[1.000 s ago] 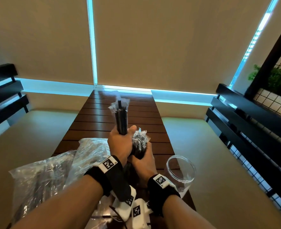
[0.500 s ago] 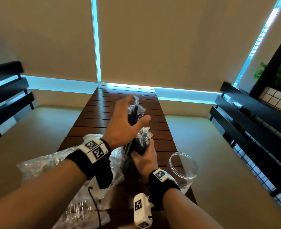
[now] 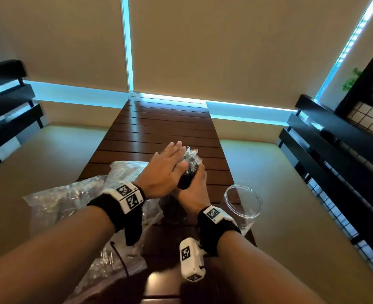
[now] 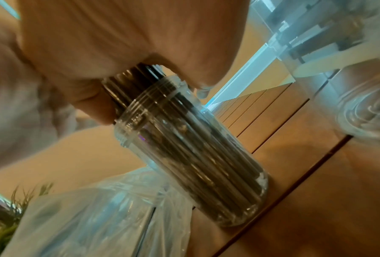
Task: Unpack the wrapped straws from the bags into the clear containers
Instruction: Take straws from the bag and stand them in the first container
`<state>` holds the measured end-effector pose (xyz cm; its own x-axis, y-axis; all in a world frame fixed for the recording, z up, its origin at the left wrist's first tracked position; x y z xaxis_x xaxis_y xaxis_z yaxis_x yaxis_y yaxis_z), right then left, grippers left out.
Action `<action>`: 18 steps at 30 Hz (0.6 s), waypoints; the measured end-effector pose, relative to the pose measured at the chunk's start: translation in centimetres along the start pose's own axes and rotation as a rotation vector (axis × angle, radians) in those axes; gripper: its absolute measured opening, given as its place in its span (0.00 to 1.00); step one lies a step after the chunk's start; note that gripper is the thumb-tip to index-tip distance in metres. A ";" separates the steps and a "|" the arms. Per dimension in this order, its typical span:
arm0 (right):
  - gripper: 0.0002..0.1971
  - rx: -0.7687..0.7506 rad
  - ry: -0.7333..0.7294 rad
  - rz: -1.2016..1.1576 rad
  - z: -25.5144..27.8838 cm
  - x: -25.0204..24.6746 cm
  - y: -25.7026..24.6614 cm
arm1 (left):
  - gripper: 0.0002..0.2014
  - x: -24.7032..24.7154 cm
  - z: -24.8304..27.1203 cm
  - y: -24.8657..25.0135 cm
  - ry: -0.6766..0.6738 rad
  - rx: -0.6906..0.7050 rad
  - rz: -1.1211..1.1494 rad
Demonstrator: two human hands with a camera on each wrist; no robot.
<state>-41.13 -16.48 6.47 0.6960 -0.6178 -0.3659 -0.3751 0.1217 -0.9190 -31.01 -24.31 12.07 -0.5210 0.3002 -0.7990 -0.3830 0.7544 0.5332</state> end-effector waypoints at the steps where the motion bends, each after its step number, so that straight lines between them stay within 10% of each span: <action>1: 0.56 -0.024 0.007 -0.002 0.1 0.1 0.1 | 0.35 -0.5 -0.3 0.5 0.037 -0.005 0.030; 5: 0.60 -0.055 0.044 0.008 0.2 0.8 0.3 | 0.41 -0.9 -2.1 1.6 0.008 -0.029 -0.152; 11: 0.35 -0.034 0.066 0.052 -0.2 1.4 1.3 | 0.33 2.4 -2.4 0.2 0.022 0.080 -0.347; 18: 0.63 -0.063 0.128 0.069 1.3 1.3 -0.6 | 0.49 -1.6 -2.1 -0.5 -0.186 -0.058 -0.050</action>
<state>-39.21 -16.30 6.35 0.5852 -0.7037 -0.4030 -0.4601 0.1211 -0.8796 -31.58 -26.34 13.65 -0.3520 0.3701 -0.8597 -0.4508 0.7379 0.5023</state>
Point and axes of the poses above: each hand's wrist, its own z-axis away from the middle knuckle, its own x-axis out of the palm, y = z × x, the point moved 2 cm from there along -z, towards the middle knuckle, and after that the axes turned 3 degrees about y, right-handed, at the moved point
